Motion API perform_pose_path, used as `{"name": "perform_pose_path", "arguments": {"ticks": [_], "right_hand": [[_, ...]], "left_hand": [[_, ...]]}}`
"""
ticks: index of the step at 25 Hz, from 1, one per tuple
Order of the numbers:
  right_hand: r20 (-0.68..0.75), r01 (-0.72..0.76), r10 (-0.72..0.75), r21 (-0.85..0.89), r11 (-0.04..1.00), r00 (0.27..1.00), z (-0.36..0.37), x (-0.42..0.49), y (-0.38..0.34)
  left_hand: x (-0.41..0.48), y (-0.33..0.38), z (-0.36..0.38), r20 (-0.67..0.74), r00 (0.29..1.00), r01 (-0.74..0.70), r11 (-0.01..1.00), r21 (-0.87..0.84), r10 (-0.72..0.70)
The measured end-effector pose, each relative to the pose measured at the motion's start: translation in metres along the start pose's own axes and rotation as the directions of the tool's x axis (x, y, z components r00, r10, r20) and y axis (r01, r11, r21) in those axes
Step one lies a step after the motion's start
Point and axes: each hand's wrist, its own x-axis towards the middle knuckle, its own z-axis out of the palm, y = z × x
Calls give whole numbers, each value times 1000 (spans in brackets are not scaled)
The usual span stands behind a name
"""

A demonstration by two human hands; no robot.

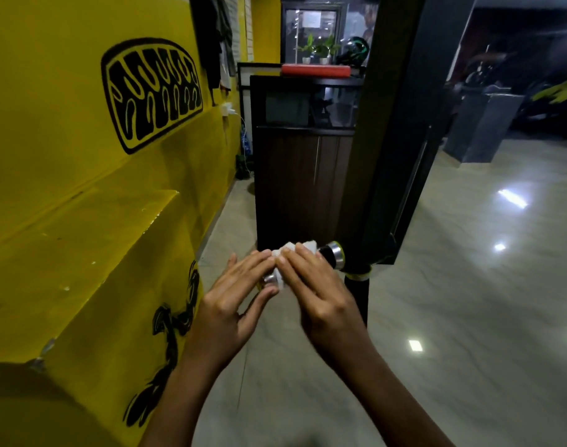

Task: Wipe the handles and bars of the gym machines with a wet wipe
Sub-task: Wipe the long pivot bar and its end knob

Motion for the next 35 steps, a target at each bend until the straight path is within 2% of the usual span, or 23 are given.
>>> {"name": "perform_pose_path", "arguments": {"ticks": [2, 5, 7, 9, 11, 16, 20, 23, 24, 27, 32, 35], "right_hand": [[-35, -13, 12, -44, 999, 999, -10, -6, 15], [-146, -139, 127, -76, 987, 981, -23, -8, 16], [-85, -162, 162, 0, 987, 983, -18, 1, 4], [37, -76, 76, -18, 997, 996, -8, 6, -1], [72, -28, 32, -53, 998, 997, -7, 7, 9], [-74, -139, 130, -138, 981, 989, -18, -15, 12], [-8, -165, 165, -79, 983, 986, -18, -38, -2], [-156, -109, 103, -29, 994, 982, -26, -25, 6], [-164, -115, 110, -23, 993, 980, -25, -16, 10], [-87, -170, 167, -24, 985, 982, -10, 1, 12], [-63, -135, 139, 59, 989, 988, -11, -30, 5], [-87, -175, 186, 121, 977, 979, -24, -58, 3]], "left_hand": [[2, -1, -1, 1, 1000, -4, 1000, -4, 4], [3, 0, -1, 3, 1000, 14, 1000, -6, -14], [3, 1, 1, -3, 1000, 20, 1000, -15, -20], [2, 0, 1, -9, 1000, 12, 1000, -15, -12], [2, -1, 0, -13, 1000, 1, 1000, -10, -1], [3, 1, 2, -26, 1000, 7, 1000, -2, -7], [2, 0, 2, -46, 999, 19, 999, -30, -20], [0, -1, 2, -54, 998, 15, 1000, -25, -16], [0, -1, 3, -55, 998, 17, 999, -27, -19], [1, 1, 4, -54, 998, 21, 999, -41, -23], [1, 2, 1, -36, 999, 28, 1000, -7, -28], [5, 8, 0, -20, 1000, 20, 998, 64, -19]]}}
